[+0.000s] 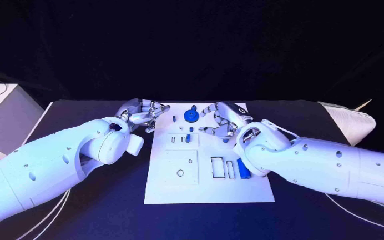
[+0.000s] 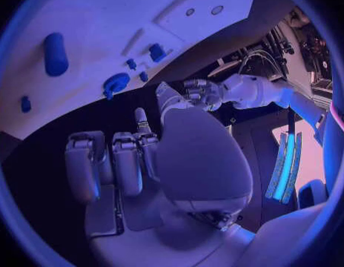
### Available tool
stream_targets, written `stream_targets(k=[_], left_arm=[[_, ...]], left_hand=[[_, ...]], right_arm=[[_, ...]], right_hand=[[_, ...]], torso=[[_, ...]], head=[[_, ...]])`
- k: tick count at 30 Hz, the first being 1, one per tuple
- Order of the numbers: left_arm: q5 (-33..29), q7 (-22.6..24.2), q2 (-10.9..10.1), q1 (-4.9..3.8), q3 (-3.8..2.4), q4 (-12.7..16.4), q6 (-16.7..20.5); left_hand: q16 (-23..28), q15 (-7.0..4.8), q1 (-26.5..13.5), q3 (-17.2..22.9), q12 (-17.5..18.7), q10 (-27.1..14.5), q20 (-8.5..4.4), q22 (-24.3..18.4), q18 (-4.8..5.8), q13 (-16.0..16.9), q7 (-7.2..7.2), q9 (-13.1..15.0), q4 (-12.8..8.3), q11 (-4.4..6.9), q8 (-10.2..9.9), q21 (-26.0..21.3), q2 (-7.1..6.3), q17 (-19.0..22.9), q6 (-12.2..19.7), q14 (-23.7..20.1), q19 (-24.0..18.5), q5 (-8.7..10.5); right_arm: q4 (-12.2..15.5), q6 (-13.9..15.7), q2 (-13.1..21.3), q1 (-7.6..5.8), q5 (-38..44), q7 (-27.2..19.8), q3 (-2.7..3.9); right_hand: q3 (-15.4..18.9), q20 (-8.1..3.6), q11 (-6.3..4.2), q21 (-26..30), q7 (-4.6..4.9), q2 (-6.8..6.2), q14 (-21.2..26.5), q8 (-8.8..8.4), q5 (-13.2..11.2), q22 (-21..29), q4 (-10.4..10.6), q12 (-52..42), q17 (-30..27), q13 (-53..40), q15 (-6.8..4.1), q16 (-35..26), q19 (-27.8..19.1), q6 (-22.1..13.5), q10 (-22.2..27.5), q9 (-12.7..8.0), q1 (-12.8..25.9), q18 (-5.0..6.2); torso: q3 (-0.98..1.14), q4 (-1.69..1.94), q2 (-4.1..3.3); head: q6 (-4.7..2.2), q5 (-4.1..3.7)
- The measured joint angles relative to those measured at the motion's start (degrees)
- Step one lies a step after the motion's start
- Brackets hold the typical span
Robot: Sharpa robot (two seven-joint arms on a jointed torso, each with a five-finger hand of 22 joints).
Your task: Assemble the parts on the task board
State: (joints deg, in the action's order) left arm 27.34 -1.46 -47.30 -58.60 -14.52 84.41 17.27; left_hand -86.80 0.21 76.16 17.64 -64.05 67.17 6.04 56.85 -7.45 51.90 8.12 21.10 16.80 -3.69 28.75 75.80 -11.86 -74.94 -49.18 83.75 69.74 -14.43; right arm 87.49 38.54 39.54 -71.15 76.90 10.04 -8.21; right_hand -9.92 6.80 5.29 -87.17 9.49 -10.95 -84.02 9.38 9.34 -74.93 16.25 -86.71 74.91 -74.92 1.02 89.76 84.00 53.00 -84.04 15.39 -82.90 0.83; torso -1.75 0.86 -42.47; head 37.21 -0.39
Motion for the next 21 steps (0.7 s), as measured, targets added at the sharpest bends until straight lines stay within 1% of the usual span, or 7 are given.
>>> stream_targets(k=[2, 5, 8, 10, 13, 17, 21], left_arm=[[3.5, -3.1, 1.1, -0.6, 0.06, -0.8, -1.9], [9.3, -8.0, 2.8, -2.06, 0.43, -1.7, -5.3], [14.6, -12.9, 4.8, -3.65, 1.52, -3.0, -9.3], [17.6, -15.9, 6.1, -4.53, 2.36, -4.0, -11.9], [20.7, -19.7, 8.0, -5.82, 3.58, -5.8, -15.0], [23.3, -23.3, 10.7, -7.47, 5.37, -8.3, -17.8], [25.1, -26.0, 12.8, -8.64, 6.53, -10.2, -19.8]], left_hand=[[-1.1, -0.3, -3.0, -0.4, -4.3, 2.9, -0.35, 3.2, 0.88, 4.8, -0.55, 1.5, 0.0, 0.51, 2.1, 1.8, 0.3, 0.0, 0.5, 0.3, 2.2, 0.0], [-1.7, -0.33, -3.7, -0.4, -7.3, 5.0, -0.74, 5.7, 0.88, 8.4, -0.7, 2.5, 0.0, 0.82, 3.5, 3.1, 0.46, 0.0, 0.7, 0.3, 3.9, 0.0], [-1.7, -0.72, -3.1, 1.0, -8.0, 5.2, -0.8, 6.3, 0.88, 9.1, -0.86, 2.9, -0.1, 0.93, 4.1, 3.3, 0.79, 0.0, 1.7, 0.3, 4.1, 0.0], [-2.1, -0.72, -2.5, 2.1, -7.9, 5.1, -0.9, 7.3, 1.77, 8.9, -0.48, 2.6, -0.1, 0.8, 3.3, 4.0, 0.77, 0.0, 3.1, 0.3, 5.0, 0.0], [-2.1, -0.72, -2.5, 2.5, -8.2, 5.3, -0.9, 8.4, 1.77, 9.4, -0.35, 2.4, 0.0, 0.65, 3.1, 4.4, 0.76, 0.0, 3.2, 0.3, 5.4, 0.0], [-2.4, -0.72, -2.8, 2.9, -9.0, 6.0, -0.67, 9.5, 1.78, 10.5, -0.35, 2.2, 0.0, 0.43, 3.1, 5.0, 0.76, 0.0, 3.2, 0.3, 6.3, 0.0], [-2.7, -0.72, -4.6, 3.0, -9.6, 6.6, -0.64, 10.6, 1.77, 11.1, -0.37, 2.2, 0.1, 0.45, 3.1, 5.5, 0.63, 0.0, 2.8, 0.3, 7.1, 0.0]], right_arm=[[0.4, 0.2, 1.6, -0.67, -3.7, -3.3, 0.01], [1.0, 0.6, 4.1, -1.53, -8.7, -7.3, 0.26], [1.3, 1.0, 6.2, -2.2, -12.0, -9.8, 0.39], [1.2, 1.2, 7.2, -2.69, -13.6, -10.9, 0.47], [0.8, 1.3, 7.9, -3.45, -15.4, -11.9, 0.6], [-0.3, 1.3, 8.3, -4.3, -17.6, -12.6, 0.79], [-1.6, 1.1, 8.3, -4.81, -19.7, -12.8, 0.88]], right_hand=[[-0.8, -0.11, -0.38, 0.0, -0.08, -0.22, 0.2, 0.72, 2.7, 0.0, -0.1, 0.0, 0.0, 0.0, -0.26, 0.0, 0.0, 0.4, 0.0, 0.1, -0.5, 0.0], [-2.6, -0.45, -0.38, 0.7, -0.08, -0.16, 0.0, 1.03, 6.9, 0.0, -0.3, 0.2, 0.0, 0.0, -0.44, 0.0, 0.0, 0.4, 0.0, 0.1, -1.2, 0.0], [-2.8, -0.45, -0.38, 0.7, -0.08, -0.16, 0.0, 1.03, 7.2, 0.0, -0.3, 0.2, 0.0, 0.0, -0.44, 0.0, 0.0, 0.4, 0.0, 0.1, -1.2, 0.0], [-2.8, -0.45, -0.38, 0.7, -0.08, -0.16, 0.0, 1.03, 7.2, 0.0, -0.3, 0.2, 0.0, 0.0, -0.44, 0.0, 0.0, 0.4, 0.0, 0.1, -1.2, 0.0], [-2.8, -0.45, -0.38, 0.7, -0.08, -0.18, 0.0, 1.02, 7.2, 0.0, -0.3, 0.2, 0.0, 0.0, -0.43, 0.0, 0.0, 0.4, 0.0, 0.1, -1.2, 0.0], [-3.0, -0.45, -0.38, 0.7, -0.08, -0.65, 0.0, 1.02, 7.2, 0.0, -0.1, 0.2, 0.0, 0.0, -0.43, 0.0, 0.0, 0.4, 0.0, 0.1, -0.7, 0.0], [-3.0, -0.44, -0.38, 0.7, -0.08, -0.78, 0.0, 1.02, 7.2, 0.0, -0.1, 0.2, 0.0, 0.0, -0.43, 0.0, 0.0, 0.4, 0.0, 0.1, -0.6, 0.0]], torso=[[0.11, -0.02, 0.27], [0.26, -0.13, 0.7], [0.45, -0.26, 1.09], [0.62, -0.34, 1.35], [0.85, -0.46, 1.65], [1.12, -0.52, 1.83], [1.34, -0.58, 1.86]], head=[[0.01, 0.04], [0.01, 0.19], [-0.08, 0.35], [-0.09, 0.5], [0.02, 0.74], [0.49, 0.97], [1.1, 1.29]])
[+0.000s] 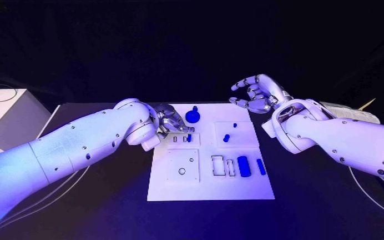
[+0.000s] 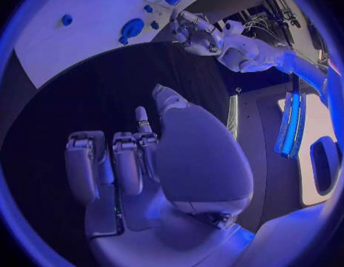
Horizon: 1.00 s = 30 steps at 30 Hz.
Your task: Assemble the parts on the task board
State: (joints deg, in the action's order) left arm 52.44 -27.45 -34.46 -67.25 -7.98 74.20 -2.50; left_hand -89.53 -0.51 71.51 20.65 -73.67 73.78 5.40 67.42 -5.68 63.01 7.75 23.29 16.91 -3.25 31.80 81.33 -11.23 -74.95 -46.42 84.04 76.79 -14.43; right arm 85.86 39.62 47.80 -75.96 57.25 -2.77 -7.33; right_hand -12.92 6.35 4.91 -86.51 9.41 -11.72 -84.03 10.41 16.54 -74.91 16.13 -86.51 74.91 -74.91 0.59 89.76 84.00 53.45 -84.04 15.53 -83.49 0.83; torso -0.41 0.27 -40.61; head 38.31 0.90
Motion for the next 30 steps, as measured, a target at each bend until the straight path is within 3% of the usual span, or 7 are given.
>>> stream_targets(k=[4, 11, 17, 20, 27, 30], left_arm=[[1.7, -2.0, 1.5, -0.78, 0.62, -1.6, -1.2], [3.7, -4.3, 3.2, -1.4, 1.07, -3.5, -2.8], [4.9, -5.7, 4.4, -2.03, 1.61, -4.4, -4.1], [5.3, -6.2, 4.9, -2.3, 1.82, -4.7, -4.9], [5.9, -6.9, 5.7, -2.62, 2.06, -5.1, -6.5], [6.1, -7.1, 5.8, -2.64, 2.1, -5.3, -7.2]], left_hand=[[0.0, 0.0, -0.9, 0.0, -0.2, 0.1, -0.07, 0.7, 0.0, 0.4, -0.28, 0.1, 0.0, 0.07, 0.0, 0.2, -0.17, 0.0, -0.3, 0.0, 0.2, 0.0], [-0.2, 0.0, -3.0, -1.0, -0.4, 0.4, -0.27, 1.1, -0.01, 0.5, -0.47, 0.9, 0.0, 0.38, 1.3, 0.4, 0.05, 0.0, -0.9, 0.0, 0.4, 0.0], [-0.2, -0.65, -7.0, -7.5, -1.2, 1.5, -1.0, 1.8, 0.9, 1.5, -1.42, 4.0, 0.0, 1.44, 5.1, 0.8, 1.23, 0.0, -1.8, 0.0, 1.1, 0.0], [-0.2, -1.03, -7.1, -8.9, -1.2, 1.5, -1.09, 2.0, 0.9, 1.6, -1.76, 5.2, 0.0, 1.5, 6.0, 0.8, 1.33, 0.0, -1.7, 0.0, 1.2, 0.0], [-0.2, -1.03, -6.0, -9.4, -1.2, 1.5, -1.29, 2.2, 0.9, 1.4, -2.15, 6.8, 0.0, 1.5, 6.3, 1.0, 2.89, 0.0, -1.3, 0.0, 1.4, -0.18], [-0.2, -1.03, -5.5, -9.4, -1.2, 1.4, -1.29, 2.3, 0.9, 1.4, -2.15, 7.1, 0.0, 1.64, 6.3, 1.0, 2.89, 0.0, -1.3, 0.0, 1.4, -0.25]], right_arm=[[-1.0, -0.3, -0.1, -0.32, -1.4, 0.0, 0.04], [-1.7, -0.9, -0.3, -0.59, -2.5, 0.4, 0.07], [-2.0, -1.3, -0.5, -0.68, -2.7, 0.9, 0.07], [-2.1, -1.5, -0.6, -0.69, -2.7, 1.2, 0.07], [-2.3, -2.0, -0.6, -0.71, -2.6, 1.8, 0.07], [-2.3, -2.1, -0.7, -0.71, -2.6, 2.1, 0.07]], right_hand=[[0.0, 0.0, 0.0, 0.0, 0.0, 0.0, 0.0, 0.0, 0.0, 0.0, 0.0, 0.0, 0.0, 0.0, 0.0, 0.0, 0.0, 0.0, 0.0, 0.0, 0.0, 0.0], [0.0, 0.0, 0.0, 0.0, 0.0, 0.0, 0.0, 0.0, 0.0, 0.0, 0.0, 0.0, 0.0, 0.0, 0.01, 0.0, 0.0, 0.0, 0.0, 0.0, 0.0, 0.0], [0.0, 0.0, 0.0, 0.0, 0.1, -0.02, 0.0, 0.0, 0.0, 0.0, 0.0, 0.0, 0.0, 0.0, 0.01, 0.0, 0.0, -0.1, 0.0, 0.0, 0.0, 0.0], [0.0, 0.0, 0.01, 0.0, 0.18, -0.23, 0.0, 0.0, 0.0, 0.0, 0.0, 0.0, 0.0, 0.0, 0.01, 0.0, 0.0, -0.2, 0.0, 0.0, 0.2, 0.0], [0.0, 0.0, 0.01, 0.0, 0.18, -0.23, 0.0, 0.0, 0.0, 0.0, 0.0, 0.0, 0.0, 0.0, 0.01, 0.0, 0.0, -0.2, 0.0, 0.0, 0.2, 0.0], [0.0, 0.0, 0.01, 0.0, 0.18, -0.23, 0.0, 0.0, 0.0, 0.0, 0.0, 0.0, 0.0, 0.0, 0.01, 0.0, 0.0, -0.2, 0.0, 0.0, 0.2, 0.0]], torso=[[0.07, -0.04, 0.01], [-0.01, -0.01, 0.0], [-0.04, -0.01, -0.03], [-0.09, -0.05, -0.07], [-0.1, -0.04, -0.12], [-0.1, 0.03, -0.12]], head=[[0.58, 0.19], [1.26, 0.26], [1.69, 0.24], [1.83, 0.23], [1.95, -0.05], [2.03, -0.21]])
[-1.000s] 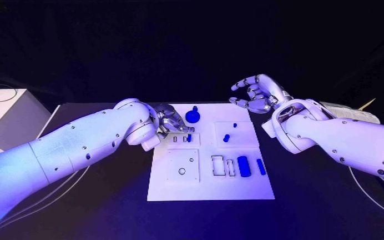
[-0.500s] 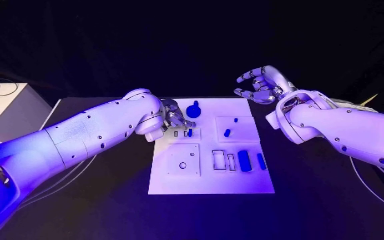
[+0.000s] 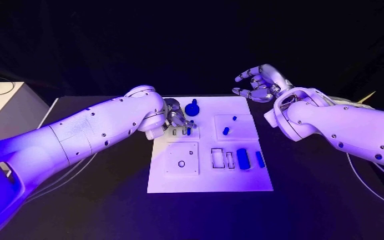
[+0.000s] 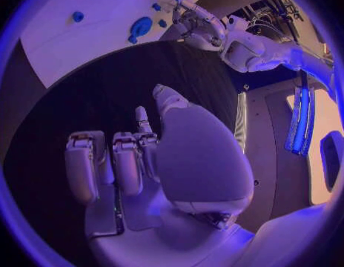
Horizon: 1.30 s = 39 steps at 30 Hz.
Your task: Assemble the parts on the task board
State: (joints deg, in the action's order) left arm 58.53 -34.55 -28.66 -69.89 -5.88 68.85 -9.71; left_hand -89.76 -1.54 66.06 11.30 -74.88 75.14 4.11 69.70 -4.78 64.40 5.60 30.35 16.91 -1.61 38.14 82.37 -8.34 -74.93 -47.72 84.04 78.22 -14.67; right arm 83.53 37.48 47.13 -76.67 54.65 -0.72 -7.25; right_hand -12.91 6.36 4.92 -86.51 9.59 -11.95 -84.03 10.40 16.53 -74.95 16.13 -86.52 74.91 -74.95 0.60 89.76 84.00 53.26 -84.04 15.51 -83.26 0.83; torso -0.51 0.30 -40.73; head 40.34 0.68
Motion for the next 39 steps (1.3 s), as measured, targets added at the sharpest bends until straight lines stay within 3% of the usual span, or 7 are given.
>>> stream_targets(k=[20, 28, 39], left_arm=[[0.3, -0.3, 0.8, -0.05, 0.21, -0.8, -2.5], [0.3, -0.3, 1.1, -0.05, 0.24, -1.2, -2.5], [0.2, -0.2, 1.5, -0.04, 0.29, -1.8, -2.5]], left_hand=[[0.0, 0.01, 1.1, 0.3, 0.2, -0.2, 0.0, 0.0, -0.01, -0.6, -0.18, 0.7, 0.0, 0.18, 0.0, 0.0, 0.5, 0.0, 0.2, 0.0, 0.0, 0.0], [0.0, 0.01, 2.2, 2.5, 0.2, -0.2, 0.0, -0.1, -0.01, -0.7, -0.18, 1.5, -0.1, 0.18, 0.0, 0.0, 1.64, 0.0, 0.2, 0.0, 0.0, 0.0], [0.0, -0.39, 3.8, 5.6, 0.5, -0.4, -0.02, -0.1, 0.0, -0.9, -0.39, 2.6, -0.1, 0.38, 0.0, 0.0, 1.25, 0.0, 0.4, 0.0, 0.0, 0.0]], right_arm=[[0.1, -0.7, -0.1, -0.02, 0.3, 1.0, 0.0], [0.1, -0.8, -0.2, -0.02, 0.4, 1.1, 0.0], [0.1, -1.0, -0.3, -0.02, 0.6, 1.2, 0.0]], right_hand=[[0.0, 0.0, 0.0, 0.0, 0.0, 0.0, 0.0, 0.0, 0.0, 0.0, 0.0, 0.0, 0.0, 0.0, 0.0, 0.0, 0.0, 0.0, 0.0, 0.0, 0.0, 0.0], [0.0, 0.0, 0.0, 0.0, 0.0, -0.31, 0.0, 0.0, 0.3, 0.0, 0.0, 0.0, 0.0, 0.0, 0.0, 0.0, 0.0, 0.0, 0.0, 0.0, 0.3, 0.0], [0.0, 0.0, 0.0, 0.0, 0.0, -0.3, 0.0, 0.0, 0.3, 0.0, 0.0, 0.0, 0.0, 0.0, 0.0, 0.0, 0.0, 0.0, 0.0, 0.0, 0.3, 0.0]], torso=[[-0.03, 0.03, -0.11], [-0.1, 0.03, -0.1], [-0.1, 0.03, -0.1]], head=[[0.7, -0.32], [0.88, -0.59], [1.26, -0.8]])
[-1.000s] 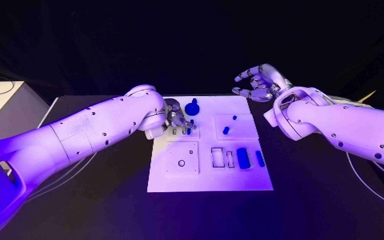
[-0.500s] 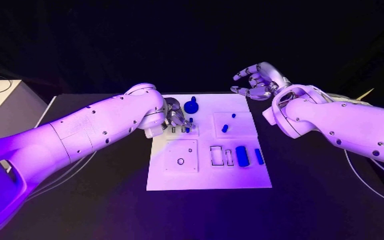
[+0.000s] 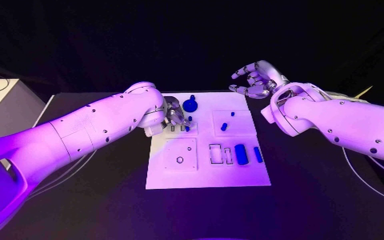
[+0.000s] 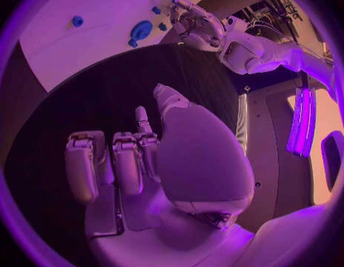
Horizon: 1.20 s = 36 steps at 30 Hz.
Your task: Assemble the parts on the task board
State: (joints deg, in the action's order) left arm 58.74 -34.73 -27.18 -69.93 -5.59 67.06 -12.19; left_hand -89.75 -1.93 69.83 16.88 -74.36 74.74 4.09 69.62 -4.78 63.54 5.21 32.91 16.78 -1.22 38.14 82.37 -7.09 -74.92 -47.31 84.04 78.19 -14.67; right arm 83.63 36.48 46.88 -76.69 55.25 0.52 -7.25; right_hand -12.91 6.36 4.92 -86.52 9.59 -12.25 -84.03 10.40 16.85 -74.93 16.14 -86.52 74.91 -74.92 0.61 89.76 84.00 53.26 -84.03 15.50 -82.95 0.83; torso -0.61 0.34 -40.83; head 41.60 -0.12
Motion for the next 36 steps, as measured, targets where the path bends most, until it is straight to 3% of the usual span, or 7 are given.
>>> stream_targets(k=[8, 12, 18, 22, 26, 35, 36], left_arm=[[-0.3, 0.0, 0.2, 0.0, 0.05, -0.4, 0.0], [-0.7, 0.1, 0.2, -0.05, 0.05, -0.4, 0.0], [-1.3, 0.1, 0.2, 0.01, 0.11, -0.4, 0.0], [-1.6, 0.3, 0.2, 0.01, 0.11, -0.4, 0.0], [-2.1, 0.5, -0.1, 0.01, 0.11, -0.2, 0.1], [-3.6, 1.0, -1.4, 0.03, 0.05, 0.9, 1.2], [-3.7, 1.0, -1.6, 0.03, 0.05, 1.1, 1.3]], left_hand=[[0.0, 0.0, 1.7, 5.5, 0.0, -0.2, -0.2, -0.1, -0.01, -0.2, 0.0, 1.5, 0.1, 0.2, 0.0, 0.0, -1.38, 0.0, 0.0, 0.0, -0.2, 0.01], [0.0, -0.32, 3.5, 15.1, 0.3, -0.4, -0.4, -0.1, -0.01, -0.2, -0.08, 3.6, -0.1, 0.41, 0.0, 0.0, -3.93, 0.0, 0.3, -0.1, -0.4, 0.03], [0.0, -0.42, 4.1, 23.2, 0.3, -0.4, -0.4, 0.1, 0.0, -0.2, 0.01, 3.9, -1.6, 0.41, 0.7, 0.0, -6.54, 0.0, 0.4, 0.0, -0.4, -0.21], [0.0, -0.42, 4.3, 24.1, 0.5, -0.4, -0.4, 0.3, 0.0, -0.2, -0.19, 3.9, -0.7, 0.41, 1.0, 0.0, -6.75, 0.0, 0.6, 0.0, -0.4, -0.92], [0.0, -0.42, 4.3, 24.5, 0.5, -0.4, -0.4, 0.4, 0.0, -0.1, -0.19, 3.9, -0.4, 0.41, 1.0, 0.0, -6.75, 0.0, 0.6, 0.0, -0.4, -2.9], [0.0, -0.42, 1.8, 25.3, 0.5, 0.3, -0.62, 1.0, -0.01, 0.5, 0.02, 3.9, -0.8, 0.7, 2.0, 0.5, -7.18, 0.0, 0.4, 0.0, -0.2, -6.13], [0.0, -0.55, 1.3, 25.3, 0.5, 0.5, -0.64, 1.2, 0.0, 0.6, 0.21, 7.3, -0.8, 0.87, 2.1, 0.5, -7.56, 0.0, 0.2, -0.1, -0.2, -6.8]], right_arm=[[0.0, -0.1, -0.2, -0.01, 0.3, 0.1, 0.0], [-0.1, -0.2, -0.2, -0.01, 0.4, 0.2, 0.01], [-0.1, -0.2, -0.2, -0.01, 0.5, 0.3, 0.01], [-0.2, -0.2, -0.2, -0.01, 0.5, 0.3, 0.01], [-0.3, -0.2, -0.3, -0.01, 0.5, 0.3, 0.01], [-0.4, -0.2, -0.2, -0.01, 0.5, 0.3, 0.01], [-0.4, -0.2, -0.2, -0.01, 0.5, 0.3, 0.01]], right_hand=[[0.0, 0.0, 0.0, 0.0, 0.0, 0.0, 0.0, 0.22, 0.0, 0.0, 0.0, 0.0, 0.0, 0.0, 0.0, 0.0, 0.0, 0.0, 0.0, 0.0, 0.0, 0.0], [0.0, 0.0, 0.0, 0.0, 0.0, 0.0, 0.0, 0.22, 0.0, 0.0, 0.0, 0.0, 0.0, 0.0, 0.0, 0.0, 0.0, 0.0, 0.0, 0.0, 0.0, 0.0], [0.0, 0.0, 0.0, 0.0, 0.0, 0.0, 0.0, 0.22, 0.0, 0.0, 0.0, 0.0, 0.0, 0.0, 0.0, 0.0, 0.0, 0.0, 0.0, 0.0, 0.0, 0.0], [0.0, 0.0, 0.0, 0.0, 0.0, 0.0, 0.0, 0.22, 0.0, 0.0, 0.0, 0.0, 0.0, 0.0, 0.0, 0.0, 0.0, 0.0, 0.0, 0.0, 0.0, 0.0], [0.0, 0.0, 0.0, 0.0, 0.0, 0.0, 0.0, 0.22, 0.0, 0.0, 0.0, 0.0, 0.0, 0.0, 0.0, 0.0, 0.0, 0.0, 0.0, 0.0, 0.0, 0.0], [0.0, 0.0, 0.0, 0.0, -0.12, 0.0, 0.0, 0.22, 0.1, 0.0, 0.0, 0.0, 0.0, 0.0, 0.0, 0.0, 0.0, -0.1, 0.0, 0.0, 0.0, 0.0], [0.0, 0.0, 0.0, 0.0, -0.22, 0.0, 0.0, 0.22, 0.2, 0.0, 0.0, 0.0, 0.0, 0.0, 0.0, 0.0, 0.0, -0.2, 0.0, 0.0, 0.0, 0.0]], torso=[[0.07, 0.03, 0.0], [0.1, 0.03, 0.01], [0.14, 0.03, 0.02], [0.14, 0.03, 0.03], [0.15, 0.03, 0.04], [0.17, 0.07, 0.07], [0.17, 0.09, 0.08]], head=[[0.25, 0.37], [0.37, 0.39], [0.44, 0.41], [0.47, 0.42], [0.45, 0.46], [0.12, 0.51], [0.08, 0.52]])
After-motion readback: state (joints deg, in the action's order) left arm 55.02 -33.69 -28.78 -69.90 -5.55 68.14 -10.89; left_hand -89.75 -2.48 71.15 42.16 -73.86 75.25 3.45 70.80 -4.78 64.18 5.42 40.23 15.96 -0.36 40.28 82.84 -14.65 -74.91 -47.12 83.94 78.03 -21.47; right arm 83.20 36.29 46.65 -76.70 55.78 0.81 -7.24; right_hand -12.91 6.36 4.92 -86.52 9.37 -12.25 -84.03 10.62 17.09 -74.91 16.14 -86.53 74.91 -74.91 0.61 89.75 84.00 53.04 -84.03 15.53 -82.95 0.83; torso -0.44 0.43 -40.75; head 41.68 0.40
